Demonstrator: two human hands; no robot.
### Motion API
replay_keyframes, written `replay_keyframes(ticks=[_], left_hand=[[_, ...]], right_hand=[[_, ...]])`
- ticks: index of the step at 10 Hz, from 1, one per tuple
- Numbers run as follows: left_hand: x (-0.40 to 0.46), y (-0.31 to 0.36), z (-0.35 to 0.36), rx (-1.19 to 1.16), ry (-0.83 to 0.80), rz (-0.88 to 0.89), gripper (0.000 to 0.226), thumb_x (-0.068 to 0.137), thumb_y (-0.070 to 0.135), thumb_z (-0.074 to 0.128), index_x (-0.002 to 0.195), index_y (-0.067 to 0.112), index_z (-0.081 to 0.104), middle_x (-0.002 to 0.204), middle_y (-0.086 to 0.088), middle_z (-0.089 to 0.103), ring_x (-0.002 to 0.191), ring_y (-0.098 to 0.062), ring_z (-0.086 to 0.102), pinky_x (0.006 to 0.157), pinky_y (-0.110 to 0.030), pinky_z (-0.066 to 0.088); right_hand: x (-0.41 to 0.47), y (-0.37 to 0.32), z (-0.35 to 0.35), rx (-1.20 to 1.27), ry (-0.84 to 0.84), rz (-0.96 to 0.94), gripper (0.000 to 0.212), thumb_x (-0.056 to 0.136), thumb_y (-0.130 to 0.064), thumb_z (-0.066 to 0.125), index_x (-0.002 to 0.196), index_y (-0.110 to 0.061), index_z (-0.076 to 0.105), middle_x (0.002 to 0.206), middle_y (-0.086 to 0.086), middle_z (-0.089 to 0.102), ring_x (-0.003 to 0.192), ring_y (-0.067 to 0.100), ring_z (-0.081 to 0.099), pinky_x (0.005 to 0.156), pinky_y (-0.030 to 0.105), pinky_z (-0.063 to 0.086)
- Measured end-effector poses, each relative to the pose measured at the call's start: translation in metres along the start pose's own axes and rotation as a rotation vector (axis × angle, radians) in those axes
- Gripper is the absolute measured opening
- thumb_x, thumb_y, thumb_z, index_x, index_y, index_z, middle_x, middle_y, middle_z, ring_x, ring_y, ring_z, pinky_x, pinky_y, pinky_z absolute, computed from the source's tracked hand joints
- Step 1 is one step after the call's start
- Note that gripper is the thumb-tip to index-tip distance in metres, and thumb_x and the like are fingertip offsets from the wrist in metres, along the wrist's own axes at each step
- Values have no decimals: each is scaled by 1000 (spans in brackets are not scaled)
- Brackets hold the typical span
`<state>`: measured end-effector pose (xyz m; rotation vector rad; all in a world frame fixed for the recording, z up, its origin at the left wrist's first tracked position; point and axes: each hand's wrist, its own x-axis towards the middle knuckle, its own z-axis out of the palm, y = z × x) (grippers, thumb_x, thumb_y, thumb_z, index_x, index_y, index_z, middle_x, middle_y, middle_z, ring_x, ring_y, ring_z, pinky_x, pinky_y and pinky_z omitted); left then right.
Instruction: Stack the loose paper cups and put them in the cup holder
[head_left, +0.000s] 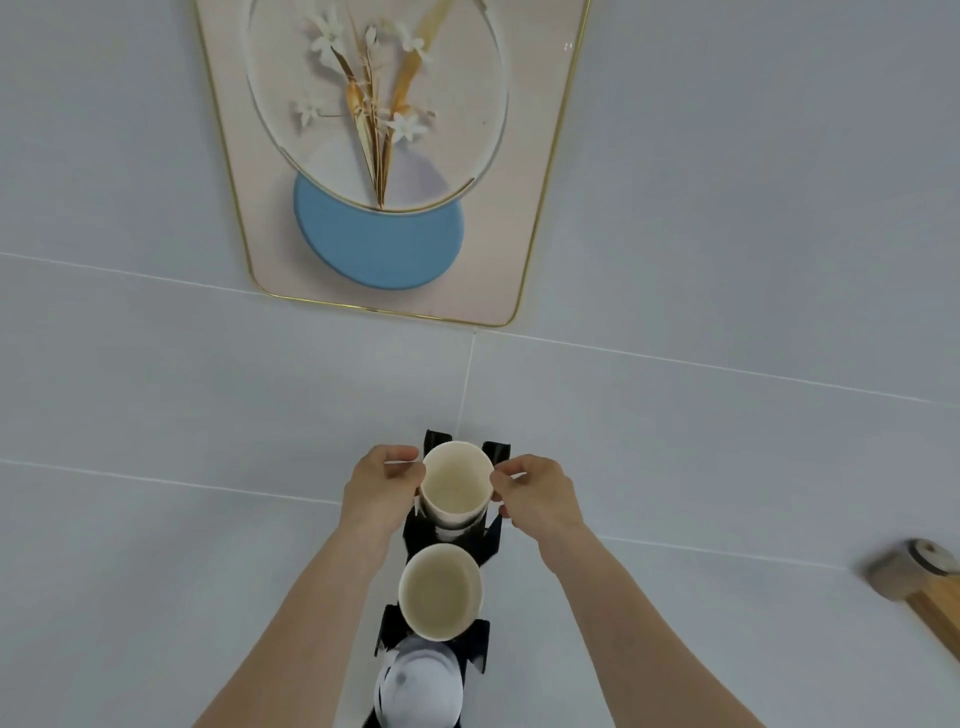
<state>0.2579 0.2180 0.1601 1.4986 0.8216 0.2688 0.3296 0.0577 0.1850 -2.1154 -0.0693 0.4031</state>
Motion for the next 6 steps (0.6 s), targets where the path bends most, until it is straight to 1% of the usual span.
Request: replay_keyframes(ticks=[1, 2, 3, 4, 5, 6], left_hand=[[7, -10, 2, 21, 7, -28, 26, 89, 13, 66, 115, 18, 68, 110, -4, 74, 88, -25, 67, 87, -39, 53], [11, -15, 4, 25, 22, -57, 26, 86, 14, 69, 112, 20, 69, 107, -2, 74, 96, -28, 70, 93, -43, 56], [14, -16, 4, 24, 22, -74, 26, 84, 15, 70, 109, 22, 69, 104, -1, 74, 100, -31, 70, 97, -48, 55], [16, -15, 4, 26, 22, -60, 21, 84, 15, 70, 103, 25, 68, 103, -1, 75, 98, -30, 71, 94, -47, 56], [14, -13, 4, 69, 14, -51, 20, 85, 15, 68, 101, 26, 66, 106, 0, 75, 98, -29, 70, 95, -46, 56], [9, -11, 5, 177, 38, 10, 28, 88, 20, 65, 115, 27, 61, 114, 3, 74, 103, -25, 68, 98, -45, 53]], right_hand=[[5, 13, 12, -52, 27, 52, 16, 88, -22, 65, 100, -21, 75, 99, 4, 79, 91, 26, 73, 83, 37, 60], [8, 20, 18, -34, 64, 91, 13, 87, -23, 66, 97, -25, 75, 97, 1, 77, 80, 19, 69, 69, 30, 53], [8, 20, 21, -34, 99, 117, 13, 86, -24, 68, 97, -27, 76, 97, 1, 77, 80, 19, 68, 67, 29, 49], [8, 22, 24, -30, 120, 134, 12, 85, -27, 68, 94, -29, 75, 97, 0, 77, 80, 18, 68, 68, 29, 51], [4, 21, 24, -116, 132, 132, 16, 85, -32, 67, 100, -31, 74, 103, -2, 76, 89, 20, 70, 78, 33, 57], [0, 23, 24, -236, 156, 98, 46, 90, -48, 64, 131, -27, 64, 123, 0, 70, 114, 24, 66, 86, 34, 50]])
